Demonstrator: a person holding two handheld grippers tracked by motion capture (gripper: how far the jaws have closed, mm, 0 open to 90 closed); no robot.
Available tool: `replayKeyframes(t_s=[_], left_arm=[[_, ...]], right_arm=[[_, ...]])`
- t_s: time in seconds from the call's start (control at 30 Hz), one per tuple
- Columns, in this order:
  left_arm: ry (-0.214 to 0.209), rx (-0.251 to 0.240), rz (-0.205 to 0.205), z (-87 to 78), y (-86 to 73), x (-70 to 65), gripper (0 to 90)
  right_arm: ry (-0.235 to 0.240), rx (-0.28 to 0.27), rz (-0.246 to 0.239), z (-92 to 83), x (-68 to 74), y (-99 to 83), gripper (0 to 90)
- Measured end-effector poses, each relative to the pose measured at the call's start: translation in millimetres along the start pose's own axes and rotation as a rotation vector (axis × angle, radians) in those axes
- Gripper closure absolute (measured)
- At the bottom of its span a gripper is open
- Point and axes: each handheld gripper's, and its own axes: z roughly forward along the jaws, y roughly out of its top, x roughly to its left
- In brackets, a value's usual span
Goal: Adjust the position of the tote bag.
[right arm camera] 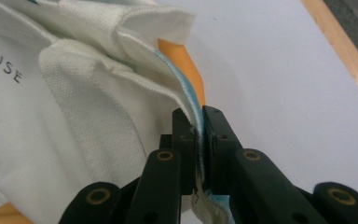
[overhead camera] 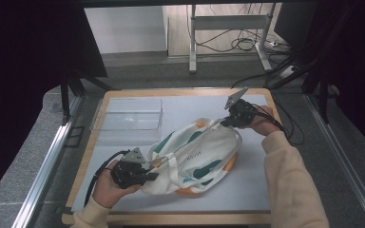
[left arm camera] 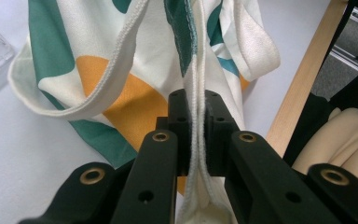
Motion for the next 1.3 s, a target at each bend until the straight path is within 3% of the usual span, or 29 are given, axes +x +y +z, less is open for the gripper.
replayKeyframes(t_s=[0.3, 0.57, 0.8, 1.13, 1.3], left_arm=[[0.039, 0.002, -0.013, -2.4, 3.6, 11.1, 85.1], [0.063, 0.007, -0.007, -5.4, 11.8, 23.3, 84.9], [0.035, 0.010, -0.014, -3.4, 15.5, 37.2, 85.0], [0.039, -0.004, -0.016, -6.6, 27.1, 52.7, 84.7], [0.033, -0.005, -0.027, 1.3, 25.6, 57.9, 84.3]], right_arm=[[-0.019, -0.034, -0.002, -30.3, 12.3, -10.7, 84.4], [-0.015, -0.070, 0.035, -48.0, 28.3, -33.2, 84.4], [0.001, -0.101, 0.076, -56.4, 39.8, -48.1, 84.4], [0.031, -0.108, 0.113, -75.2, 62.0, -59.5, 84.3], [0.053, -0.107, 0.133, -73.9, 73.6, -70.8, 84.1]])
